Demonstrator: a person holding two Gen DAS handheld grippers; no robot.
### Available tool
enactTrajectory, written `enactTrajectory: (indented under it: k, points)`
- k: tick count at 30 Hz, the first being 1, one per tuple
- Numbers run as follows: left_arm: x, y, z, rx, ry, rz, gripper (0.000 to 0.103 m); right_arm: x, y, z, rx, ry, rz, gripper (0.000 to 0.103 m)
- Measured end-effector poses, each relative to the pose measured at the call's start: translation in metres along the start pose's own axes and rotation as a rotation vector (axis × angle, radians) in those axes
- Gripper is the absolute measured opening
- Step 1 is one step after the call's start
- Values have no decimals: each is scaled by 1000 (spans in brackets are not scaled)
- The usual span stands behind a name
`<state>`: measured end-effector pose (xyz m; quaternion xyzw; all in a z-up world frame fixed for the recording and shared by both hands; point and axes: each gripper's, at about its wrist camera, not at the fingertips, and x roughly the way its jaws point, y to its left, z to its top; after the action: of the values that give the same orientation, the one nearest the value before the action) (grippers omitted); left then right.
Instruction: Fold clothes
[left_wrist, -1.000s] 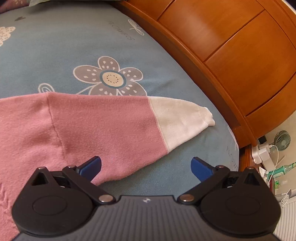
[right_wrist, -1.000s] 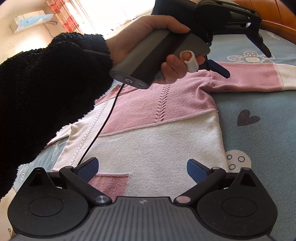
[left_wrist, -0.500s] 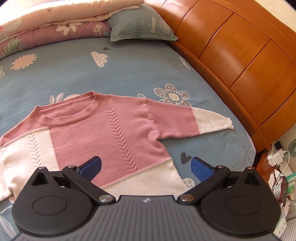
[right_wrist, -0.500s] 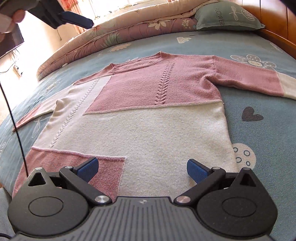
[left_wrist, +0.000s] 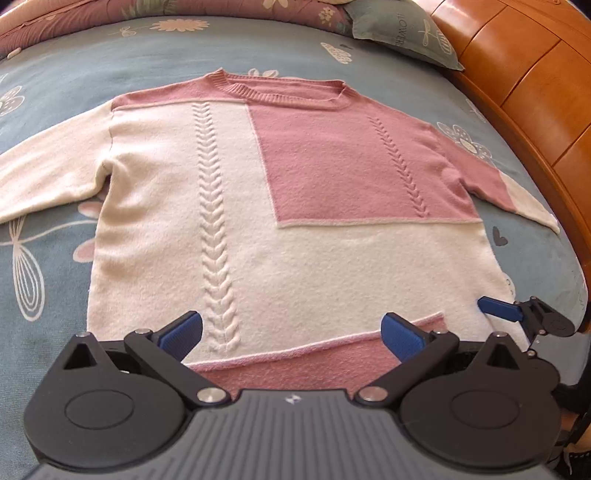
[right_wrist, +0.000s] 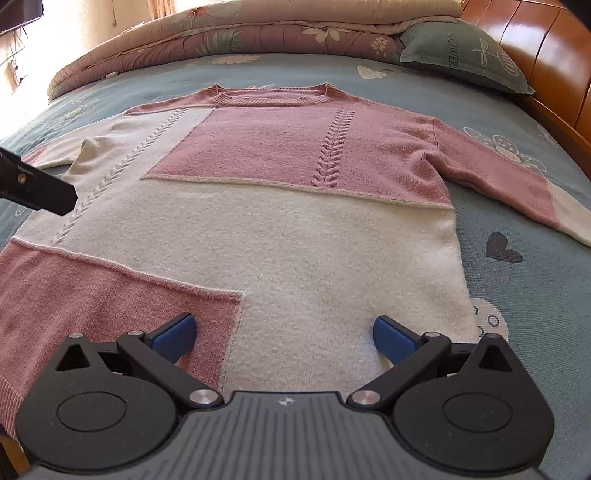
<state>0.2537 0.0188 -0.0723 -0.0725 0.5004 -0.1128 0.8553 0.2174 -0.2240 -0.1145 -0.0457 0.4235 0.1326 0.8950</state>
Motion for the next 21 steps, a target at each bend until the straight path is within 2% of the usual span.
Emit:
enactTrajectory:
  k: [5,6,8,13,16,18,19,21]
  points:
    - [3,19,-41,-58,-55,-8,102,0,2,-2,-14,-10,-5,103]
    - [-2,19,-53,-36,-112,-12,102,0,2,-2,-16,-12,-5,103]
    - [-7,17,-68,-11,-162,-7,102,-1,3,-2,-19,-15,-7,103]
    - [-14,19,-51,-7,-172,-2,102,-1,4,-3,-22,-23,-12,103]
    - [-10,30,-38,-70,-174,13,102,0,4,-3,-23,-27,-12,103]
    - [-2,38,-43,-125,-141,-17,102,0,4,-3,-25,-28,-12,103]
    - [-3,39,-49,-117,-167,-26,102,-1,4,-3,-25,-28,-13,103]
    - [-7,39,-51,-104,-155,-36,102,-1,4,-3,-27,-30,-14,103]
